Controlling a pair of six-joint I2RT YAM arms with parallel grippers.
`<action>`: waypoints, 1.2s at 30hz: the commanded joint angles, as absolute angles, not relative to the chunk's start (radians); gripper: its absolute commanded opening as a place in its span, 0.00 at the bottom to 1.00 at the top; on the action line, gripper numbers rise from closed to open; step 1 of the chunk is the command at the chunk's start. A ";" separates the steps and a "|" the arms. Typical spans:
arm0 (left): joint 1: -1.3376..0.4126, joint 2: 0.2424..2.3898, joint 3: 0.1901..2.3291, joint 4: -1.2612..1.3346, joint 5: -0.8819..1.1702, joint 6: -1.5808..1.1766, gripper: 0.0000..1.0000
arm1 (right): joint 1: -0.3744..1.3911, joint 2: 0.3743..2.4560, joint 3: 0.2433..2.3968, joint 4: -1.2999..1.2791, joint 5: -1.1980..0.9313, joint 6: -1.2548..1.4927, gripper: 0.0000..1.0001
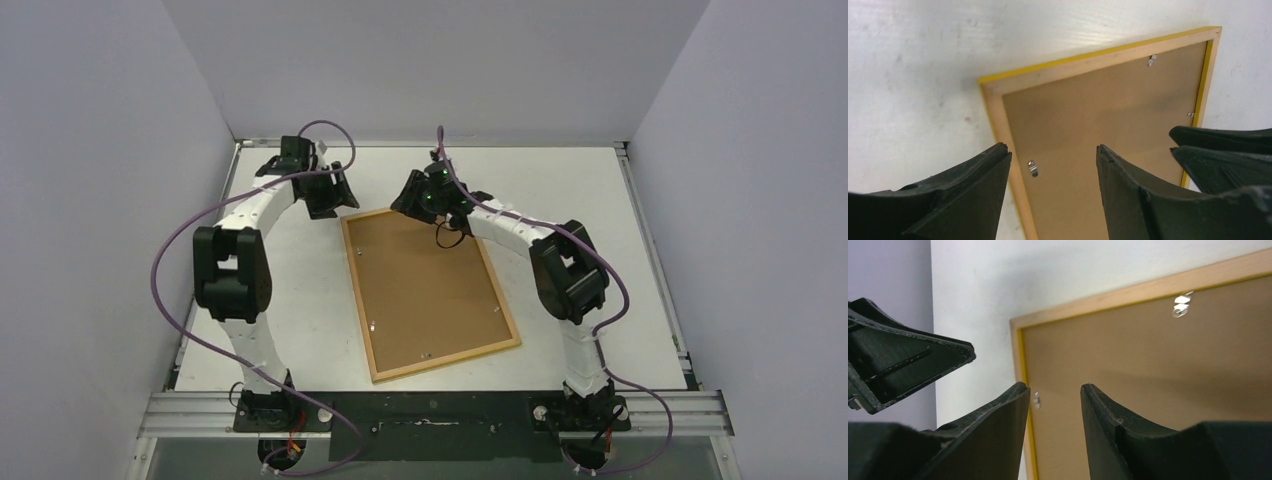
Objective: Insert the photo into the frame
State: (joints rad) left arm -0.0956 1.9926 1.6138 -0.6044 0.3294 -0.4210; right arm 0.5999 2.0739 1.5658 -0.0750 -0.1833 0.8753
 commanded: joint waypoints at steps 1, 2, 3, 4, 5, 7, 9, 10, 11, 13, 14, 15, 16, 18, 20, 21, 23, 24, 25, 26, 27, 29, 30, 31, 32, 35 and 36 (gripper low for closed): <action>-0.054 1.830 1.379 -0.464 0.266 -0.507 0.61 | 0.656 2.087 1.587 -0.024 -0.252 0.902 0.43; -0.048 1.809 1.351 -0.447 0.278 -0.524 0.61 | 0.662 2.100 1.588 -0.010 -0.272 0.914 0.43; -0.044 1.796 1.301 -0.436 0.293 -0.533 0.61 | 0.667 2.112 1.592 0.016 -0.290 0.929 0.43; -0.042 1.786 1.275 -0.434 0.302 -0.536 0.61 | 0.672 2.124 1.593 0.035 -0.303 0.952 0.43; -0.042 1.783 1.259 -0.439 0.310 -0.538 0.59 | 0.678 2.135 1.594 0.052 -0.317 0.971 0.43; -0.041 1.785 1.234 -0.454 0.329 -0.537 0.51 | 0.692 2.153 1.599 0.071 -0.337 0.993 0.43; -0.041 1.791 1.205 -0.447 0.363 -0.541 0.35 | 0.708 2.171 1.606 0.074 -0.340 1.009 0.43; -0.041 1.796 1.193 -0.438 0.384 -0.543 0.31 | 0.716 2.181 1.609 0.075 -0.340 1.020 0.43; -0.041 1.802 1.186 -0.440 0.398 -0.544 0.29 | 0.722 2.192 1.610 0.078 -0.340 1.030 0.43; -0.040 1.816 1.180 -0.434 0.444 -0.545 0.27 | 0.735 2.219 1.621 0.082 -0.345 1.051 0.43; -0.040 1.820 1.177 -0.427 0.465 -0.544 0.26 | 0.741 2.233 1.630 0.085 -0.348 1.058 0.43; -0.040 1.824 1.173 -0.421 0.475 -0.545 0.26 | 0.747 2.245 1.636 0.089 -0.351 1.065 0.42; -0.040 1.828 1.171 -0.415 0.479 -0.548 0.25 | 0.752 2.256 1.645 0.093 -0.351 1.069 0.42; -0.040 1.840 1.172 -0.413 0.475 -0.550 0.23 | 0.762 2.274 1.679 0.088 -0.353 1.066 0.40; -0.040 1.855 1.177 -0.420 0.471 -0.547 0.20 | 0.770 2.296 1.723 0.054 -0.354 1.049 0.39; -0.040 1.864 1.177 -0.420 0.473 -0.547 0.17 | 0.774 2.307 1.737 0.037 -0.348 1.044 0.38; -0.040 1.876 1.178 -0.422 0.474 -0.542 0.14 | 0.778 2.310 1.741 0.024 -0.332 1.042 0.37; -0.040 1.883 1.179 -0.424 0.473 -0.542 0.12 | 0.778 2.312 1.740 0.020 -0.325 1.044 0.37; -0.040 1.889 1.179 -0.428 0.471 -0.542 0.11 | 0.779 2.312 1.738 0.016 -0.318 1.045 0.37; -0.040 1.893 1.180 -0.429 0.468 -0.541 0.11 | 0.779 2.313 1.737 0.015 -0.314 1.045 0.36; -0.040 1.895 1.178 -0.430 0.469 -0.541 0.11 | 0.779 2.312 1.735 0.011 -0.310 1.043 0.36; -0.040 1.902 1.174 -0.423 0.481 -0.537 0.11 | 0.779 2.310 1.735 0.004 -0.301 1.032 0.36; -0.040 1.906 1.172 -0.421 0.492 -0.536 0.11 | 0.780 2.311 1.736 0.003 -0.294 1.027 0.36; -0.040 1.911 1.171 -0.420 0.502 -0.536 0.11 | 0.781 2.314 1.737 0.003 -0.291 1.024 0.36; -0.040 1.915 1.170 -0.420 0.506 -0.537 0.11 | 0.782 2.317 1.740 -0.026 -0.288 1.023 0.36; -0.040 1.924 1.165 -0.420 0.515 -0.541 0.10 | 0.785 2.328 1.744 -0.041 -0.285 1.020 0.35; -0.040 1.925 1.164 -0.420 0.515 -0.542 0.10 | 0.786 2.332 1.746 -0.042 -0.285 1.018 0.35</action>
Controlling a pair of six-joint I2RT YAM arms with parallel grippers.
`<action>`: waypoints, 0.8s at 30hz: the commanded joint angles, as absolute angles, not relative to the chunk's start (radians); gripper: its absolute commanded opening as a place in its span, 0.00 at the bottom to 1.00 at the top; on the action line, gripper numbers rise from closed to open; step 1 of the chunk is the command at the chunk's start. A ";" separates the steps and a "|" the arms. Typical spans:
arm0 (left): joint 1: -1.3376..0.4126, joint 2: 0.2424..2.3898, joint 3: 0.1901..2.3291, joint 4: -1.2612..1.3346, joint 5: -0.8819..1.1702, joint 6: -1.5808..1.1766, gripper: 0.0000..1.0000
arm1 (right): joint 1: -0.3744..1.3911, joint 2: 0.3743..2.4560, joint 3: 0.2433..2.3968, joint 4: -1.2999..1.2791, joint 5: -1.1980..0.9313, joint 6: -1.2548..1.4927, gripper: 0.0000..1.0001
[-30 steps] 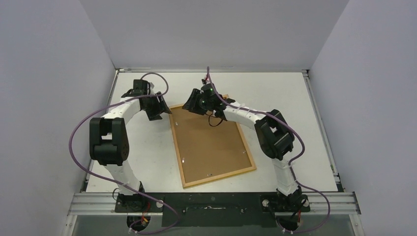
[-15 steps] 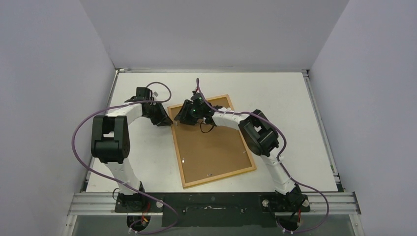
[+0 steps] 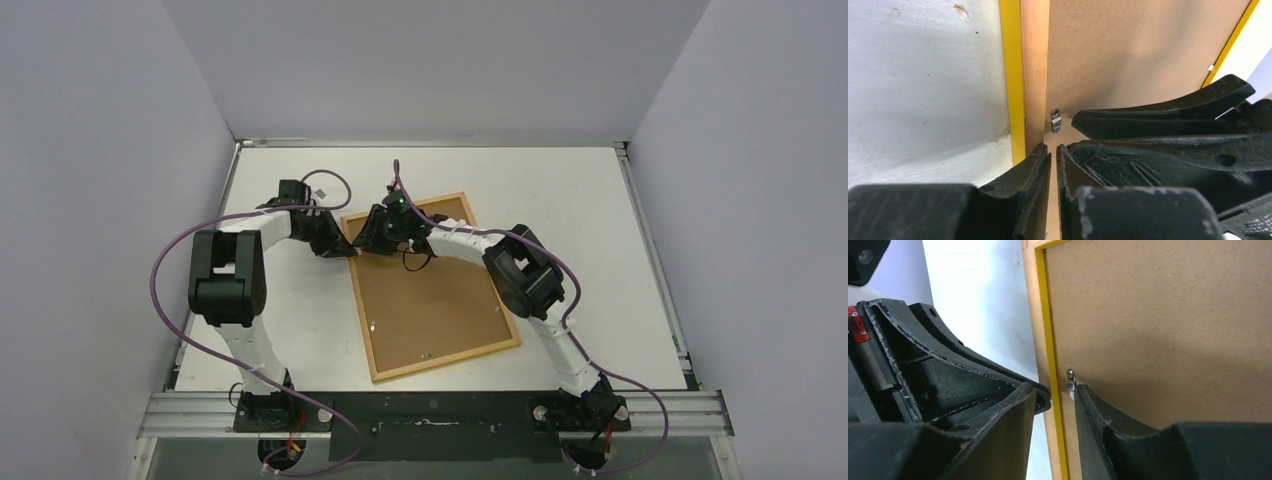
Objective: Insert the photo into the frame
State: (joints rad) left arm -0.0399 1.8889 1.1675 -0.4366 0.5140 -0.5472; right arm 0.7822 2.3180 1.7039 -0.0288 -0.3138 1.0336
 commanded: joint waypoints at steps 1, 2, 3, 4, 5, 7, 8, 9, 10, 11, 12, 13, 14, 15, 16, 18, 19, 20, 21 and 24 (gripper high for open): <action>-0.040 1.926 1.163 -0.421 0.514 -0.542 0.09 | 0.786 2.337 1.749 -0.045 -0.286 1.016 0.35; -0.040 1.927 1.164 -0.422 0.514 -0.542 0.08 | 0.786 2.341 1.753 -0.050 -0.288 1.016 0.35; -0.040 1.927 1.163 -0.424 0.515 -0.540 0.08 | 0.787 2.344 1.753 -0.050 -0.291 1.016 0.35; -0.040 1.926 1.165 -0.426 0.516 -0.540 0.07 | 0.787 2.350 1.753 -0.045 -0.297 1.020 0.35; -0.040 1.923 1.166 -0.430 0.514 -0.538 0.06 | 0.786 2.353 1.753 -0.041 -0.304 1.025 0.35; -0.038 1.915 1.180 -0.446 0.503 -0.531 0.06 | 0.786 2.358 1.746 -0.018 -0.317 1.039 0.35; -0.037 1.908 1.187 -0.459 0.496 -0.524 0.06 | 0.787 2.358 1.741 -0.009 -0.323 1.048 0.35; -0.036 1.899 1.194 -0.472 0.490 -0.517 0.07 | 0.787 2.355 1.736 -0.008 -0.326 1.053 0.35; -0.035 1.889 1.199 -0.484 0.479 -0.514 0.09 | 0.787 2.352 1.732 0.006 -0.328 1.057 0.35; -0.035 1.877 1.203 -0.498 0.463 -0.508 0.11 | 0.786 2.352 1.731 0.020 -0.329 1.059 0.35; -0.035 1.865 1.206 -0.512 0.447 -0.505 0.14 | 0.787 2.352 1.730 0.023 -0.330 1.062 0.35; -0.035 1.853 1.206 -0.524 0.427 -0.502 0.17 | 0.786 2.352 1.730 0.025 -0.332 1.065 0.35; -0.035 1.844 1.205 -0.536 0.405 -0.499 0.18 | 0.787 2.352 1.729 0.029 -0.334 1.069 0.35; -0.035 1.837 1.205 -0.551 0.376 -0.499 0.19 | 0.787 2.353 1.729 0.033 -0.335 1.074 0.35; -0.035 1.835 1.204 -0.562 0.360 -0.497 0.20 | 0.787 2.354 1.728 0.036 -0.337 1.077 0.35; -0.035 1.839 1.198 -0.567 0.357 -0.490 0.22 | 0.787 2.356 1.727 0.042 -0.340 1.085 0.35; -0.035 1.847 1.193 -0.561 0.369 -0.487 0.23 | 0.787 2.358 1.726 0.045 -0.340 1.089 0.35; -0.035 1.856 1.191 -0.560 0.380 -0.489 0.23 | 0.787 2.359 1.725 0.049 -0.342 1.094 0.35; -0.035 1.864 1.189 -0.558 0.390 -0.490 0.23 | 0.787 2.360 1.724 0.052 -0.345 1.097 0.35; -0.037 1.889 1.186 -0.539 0.436 -0.490 0.23 | 0.787 2.360 1.718 0.052 -0.345 1.100 0.35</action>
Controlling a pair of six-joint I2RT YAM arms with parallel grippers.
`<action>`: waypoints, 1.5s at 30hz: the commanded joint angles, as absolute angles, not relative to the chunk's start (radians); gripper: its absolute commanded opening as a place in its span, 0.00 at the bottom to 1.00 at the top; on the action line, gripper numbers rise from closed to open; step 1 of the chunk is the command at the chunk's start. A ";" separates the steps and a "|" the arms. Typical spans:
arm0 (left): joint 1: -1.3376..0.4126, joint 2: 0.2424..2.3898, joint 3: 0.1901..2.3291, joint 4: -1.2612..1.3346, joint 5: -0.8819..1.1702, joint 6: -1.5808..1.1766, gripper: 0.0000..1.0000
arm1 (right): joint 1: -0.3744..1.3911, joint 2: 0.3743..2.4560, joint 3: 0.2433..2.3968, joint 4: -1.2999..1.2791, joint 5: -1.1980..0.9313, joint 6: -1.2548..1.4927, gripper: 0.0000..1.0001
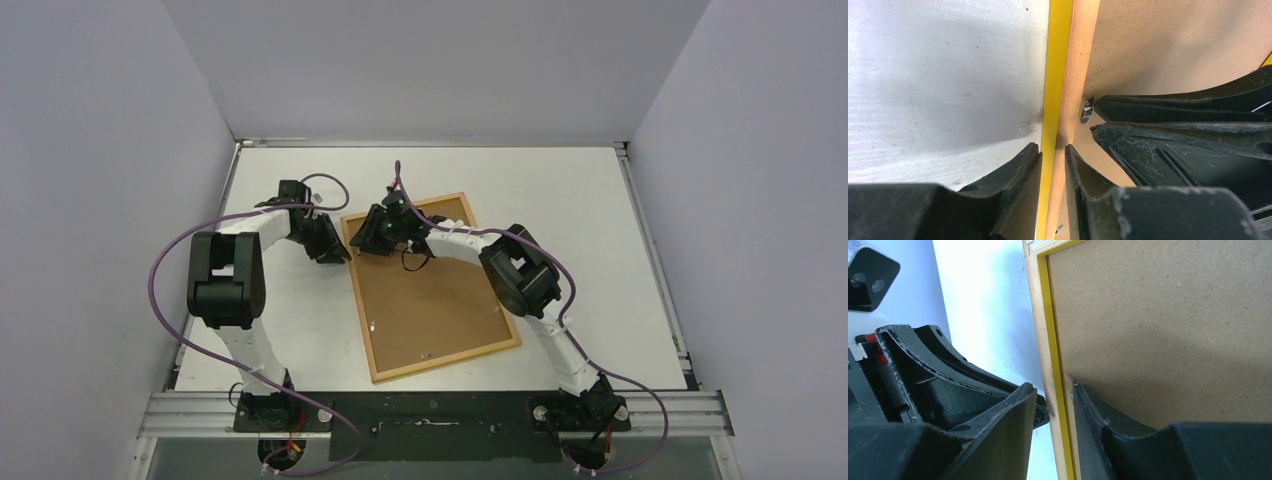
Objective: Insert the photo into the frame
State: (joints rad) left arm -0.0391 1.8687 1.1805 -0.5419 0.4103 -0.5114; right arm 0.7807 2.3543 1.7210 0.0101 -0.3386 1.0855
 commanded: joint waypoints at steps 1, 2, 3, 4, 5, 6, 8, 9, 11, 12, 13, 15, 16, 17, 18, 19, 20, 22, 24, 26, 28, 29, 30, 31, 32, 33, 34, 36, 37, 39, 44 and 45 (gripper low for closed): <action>-0.037 1.893 1.186 -0.531 0.446 -0.492 0.23 | 0.786 2.361 1.720 0.049 -0.346 1.099 0.35; -0.037 1.896 1.183 -0.524 0.453 -0.492 0.23 | 0.786 2.363 1.720 0.045 -0.347 1.098 0.35; -0.037 1.896 1.180 -0.518 0.456 -0.495 0.23 | 0.785 2.364 1.721 0.042 -0.346 1.098 0.35; -0.037 1.896 1.176 -0.516 0.457 -0.497 0.23 | 0.784 2.362 1.720 0.042 -0.345 1.096 0.35; -0.037 1.896 1.177 -0.516 0.456 -0.496 0.22 | 0.785 2.359 1.719 0.041 -0.343 1.093 0.35; -0.037 1.897 1.177 -0.518 0.452 -0.492 0.22 | 0.784 2.353 1.716 0.041 -0.339 1.088 0.35; -0.037 1.898 1.177 -0.524 0.449 -0.489 0.20 | 0.782 2.345 1.716 0.027 -0.329 1.078 0.35; -0.037 1.900 1.176 -0.525 0.447 -0.489 0.19 | 0.781 2.343 1.717 0.020 -0.326 1.077 0.35; -0.037 1.905 1.176 -0.524 0.448 -0.489 0.17 | 0.781 2.343 1.722 -0.011 -0.324 1.081 0.34; -0.037 1.907 1.179 -0.523 0.450 -0.489 0.16 | 0.781 2.342 1.719 -0.029 -0.325 1.081 0.34; -0.037 1.909 1.180 -0.523 0.452 -0.490 0.15 | 0.781 2.339 1.713 -0.042 -0.324 1.082 0.34; -0.037 1.911 1.183 -0.523 0.453 -0.490 0.14 | 0.781 2.328 1.693 -0.051 -0.323 1.094 0.33; -0.037 1.911 1.182 -0.521 0.452 -0.492 0.14 | 0.781 2.323 1.684 -0.051 -0.324 1.100 0.33; -0.037 1.911 1.183 -0.520 0.449 -0.491 0.13 | 0.782 2.319 1.678 -0.055 -0.325 1.104 0.33; -0.037 1.911 1.182 -0.519 0.449 -0.492 0.13 | 0.782 2.317 1.675 -0.055 -0.327 1.109 0.32; -0.037 1.911 1.181 -0.519 0.449 -0.491 0.12 | 0.782 2.319 1.673 -0.048 -0.331 1.116 0.32; -0.037 1.911 1.180 -0.519 0.449 -0.492 0.11 | 0.782 2.320 1.670 -0.041 -0.335 1.123 0.32; -0.037 1.912 1.177 -0.517 0.450 -0.491 0.11 | 0.782 2.326 1.672 -0.025 -0.350 1.138 0.31; -0.037 1.912 1.179 -0.518 0.449 -0.491 0.10 | 0.782 2.326 1.669 -0.016 -0.354 1.147 0.28; -0.037 1.915 1.181 -0.517 0.450 -0.489 0.10 | 0.784 2.325 1.669 -0.008 -0.354 1.145 0.25; -0.037 1.916 1.183 -0.517 0.452 -0.488 0.10 | 0.784 2.337 1.679 -0.008 -0.356 1.142 0.25; -0.037 1.918 1.183 -0.517 0.452 -0.489 0.10 | 0.785 2.348 1.686 -0.008 -0.359 1.143 0.25; -0.037 1.918 1.183 -0.517 0.453 -0.488 0.10 | 0.784 2.359 1.691 -0.008 -0.363 1.147 0.25; -0.037 1.919 1.184 -0.517 0.454 -0.488 0.10 | 0.784 2.364 1.693 -0.009 -0.365 1.151 0.25; -0.037 1.919 1.184 -0.518 0.454 -0.488 0.10 | 0.785 2.368 1.695 -0.008 -0.364 1.154 0.25; -0.037 1.919 1.183 -0.517 0.454 -0.489 0.10 | 0.785 2.370 1.695 0.018 -0.364 1.155 0.25; -0.037 1.919 1.183 -0.517 0.455 -0.489 0.09 | 0.786 2.371 1.695 0.024 -0.364 1.156 0.25; -0.037 1.919 1.182 -0.516 0.456 -0.488 0.09 | 0.786 2.370 1.691 0.038 -0.363 1.165 0.26; -0.037 1.919 1.183 -0.515 0.459 -0.489 0.09 | 0.786 2.371 1.688 0.048 -0.362 1.170 0.26; -0.037 1.920 1.183 -0.513 0.462 -0.488 0.08 | 0.786 2.373 1.685 0.067 -0.360 1.181 0.26; -0.037 1.925 1.183 -0.511 0.471 -0.494 0.08 | 0.787 2.376 1.666 0.106 -0.335 1.221 0.26; -0.037 1.925 1.183 -0.510 0.473 -0.496 0.08 | 0.787 2.374 1.659 0.114 -0.327 1.234 0.26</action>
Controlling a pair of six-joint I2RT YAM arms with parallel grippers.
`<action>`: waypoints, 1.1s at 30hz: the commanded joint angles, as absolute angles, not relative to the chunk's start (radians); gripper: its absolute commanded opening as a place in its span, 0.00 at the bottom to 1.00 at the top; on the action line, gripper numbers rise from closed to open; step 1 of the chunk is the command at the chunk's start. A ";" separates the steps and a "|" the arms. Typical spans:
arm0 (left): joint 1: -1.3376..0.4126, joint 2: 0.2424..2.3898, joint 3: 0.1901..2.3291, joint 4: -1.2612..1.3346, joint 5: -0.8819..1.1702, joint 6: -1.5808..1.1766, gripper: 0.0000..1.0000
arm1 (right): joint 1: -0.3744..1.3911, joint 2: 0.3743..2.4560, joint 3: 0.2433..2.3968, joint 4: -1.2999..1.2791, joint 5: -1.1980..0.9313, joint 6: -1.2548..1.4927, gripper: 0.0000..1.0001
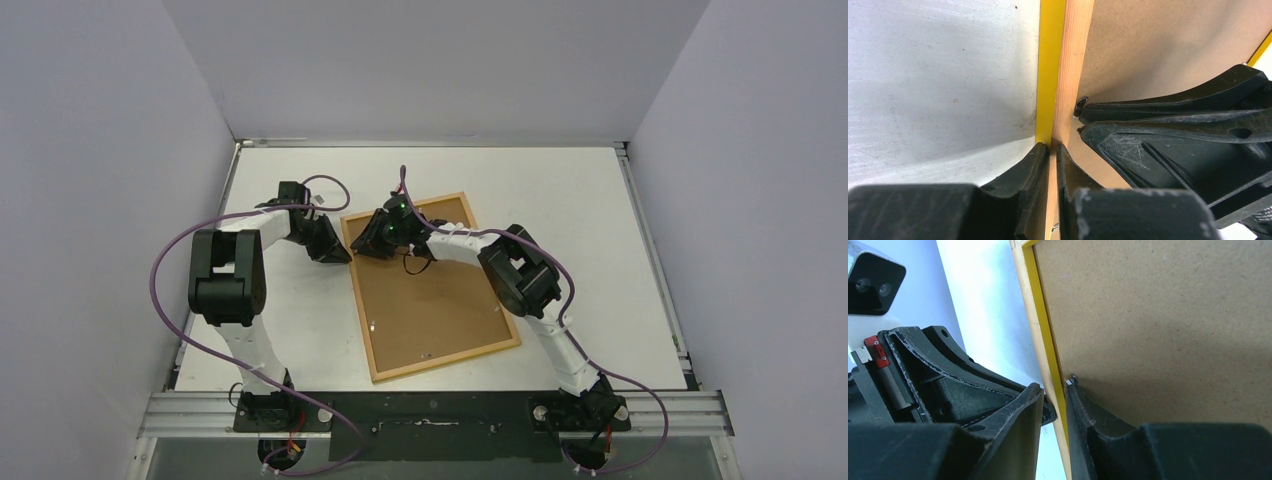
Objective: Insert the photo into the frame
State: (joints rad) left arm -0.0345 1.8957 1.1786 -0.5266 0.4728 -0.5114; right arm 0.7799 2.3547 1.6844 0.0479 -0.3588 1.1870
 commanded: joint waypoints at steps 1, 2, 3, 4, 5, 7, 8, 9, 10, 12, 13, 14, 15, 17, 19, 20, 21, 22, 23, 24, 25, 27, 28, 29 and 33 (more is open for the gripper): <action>-0.037 1.925 1.182 -0.509 0.474 -0.496 0.08 | 0.791 2.371 1.651 0.111 -0.309 1.245 0.26; -0.037 1.925 1.183 -0.508 0.474 -0.497 0.08 | 0.795 2.363 1.644 0.103 -0.286 1.254 0.26; -0.037 1.926 1.183 -0.507 0.474 -0.497 0.08 | 0.799 2.358 1.635 0.099 -0.267 1.261 0.26; -0.037 1.927 1.183 -0.508 0.474 -0.498 0.07 | 0.803 2.353 1.629 0.097 -0.252 1.274 0.26; -0.037 1.926 1.183 -0.508 0.474 -0.498 0.07 | 0.807 2.349 1.622 0.099 -0.241 1.286 0.26; -0.037 1.927 1.185 -0.508 0.474 -0.498 0.07 | 0.811 2.350 1.612 0.103 -0.229 1.308 0.26; -0.037 1.926 1.186 -0.508 0.474 -0.499 0.07 | 0.813 2.351 1.608 0.107 -0.224 1.318 0.26; -0.037 1.926 1.186 -0.508 0.473 -0.499 0.07 | 0.813 2.353 1.605 0.109 -0.222 1.326 0.26; -0.037 1.926 1.185 -0.508 0.472 -0.498 0.07 | 0.813 2.357 1.606 0.110 -0.220 1.334 0.26; -0.037 1.927 1.184 -0.509 0.472 -0.498 0.07 | 0.817 2.360 1.605 0.111 -0.219 1.342 0.26; -0.037 1.927 1.184 -0.511 0.472 -0.498 0.07 | 0.818 2.360 1.605 0.109 -0.217 1.342 0.26; -0.037 1.927 1.185 -0.512 0.471 -0.497 0.07 | 0.818 2.358 1.604 0.110 -0.217 1.343 0.26; -0.037 1.927 1.186 -0.512 0.471 -0.497 0.07 | 0.818 2.355 1.601 0.112 -0.218 1.344 0.26; -0.037 1.927 1.190 -0.516 0.470 -0.497 0.07 | 0.816 2.343 1.600 0.119 -0.216 1.337 0.28; -0.037 1.928 1.192 -0.517 0.471 -0.498 0.07 | 0.815 2.336 1.605 0.124 -0.215 1.330 0.30; -0.037 1.927 1.193 -0.517 0.471 -0.501 0.07 | 0.813 2.335 1.606 0.133 -0.222 1.330 0.31; -0.037 1.926 1.196 -0.518 0.472 -0.502 0.07 | 0.812 2.333 1.604 0.150 -0.233 1.335 0.33; -0.036 1.923 1.197 -0.520 0.471 -0.505 0.08 | 0.811 2.332 1.594 0.188 -0.246 1.347 0.33; -0.035 1.921 1.200 -0.522 0.471 -0.507 0.08 | 0.807 2.324 1.577 0.229 -0.254 1.366 0.33; -0.035 1.916 1.203 -0.527 0.470 -0.508 0.08 | 0.804 2.312 1.557 0.265 -0.256 1.382 0.34; -0.034 1.912 1.206 -0.531 0.468 -0.508 0.09 | 0.800 2.297 1.540 0.298 -0.256 1.392 0.34; -0.032 1.900 1.216 -0.541 0.464 -0.511 0.10 | 0.789 2.254 1.506 0.331 -0.248 1.393 0.35; -0.031 1.892 1.220 -0.544 0.464 -0.514 0.11 | 0.784 2.227 1.488 0.353 -0.245 1.384 0.35; -0.030 1.882 1.221 -0.546 0.463 -0.517 0.12 | 0.778 2.202 1.467 0.370 -0.240 1.370 0.35; -0.028 1.838 1.223 -0.549 0.466 -0.528 0.17 | 0.761 2.085 1.386 0.381 -0.207 1.310 0.38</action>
State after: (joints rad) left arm -0.0307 1.8961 1.1847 -0.5369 0.4686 -0.5175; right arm 0.7845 2.2581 1.4364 0.3058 -0.2642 1.3689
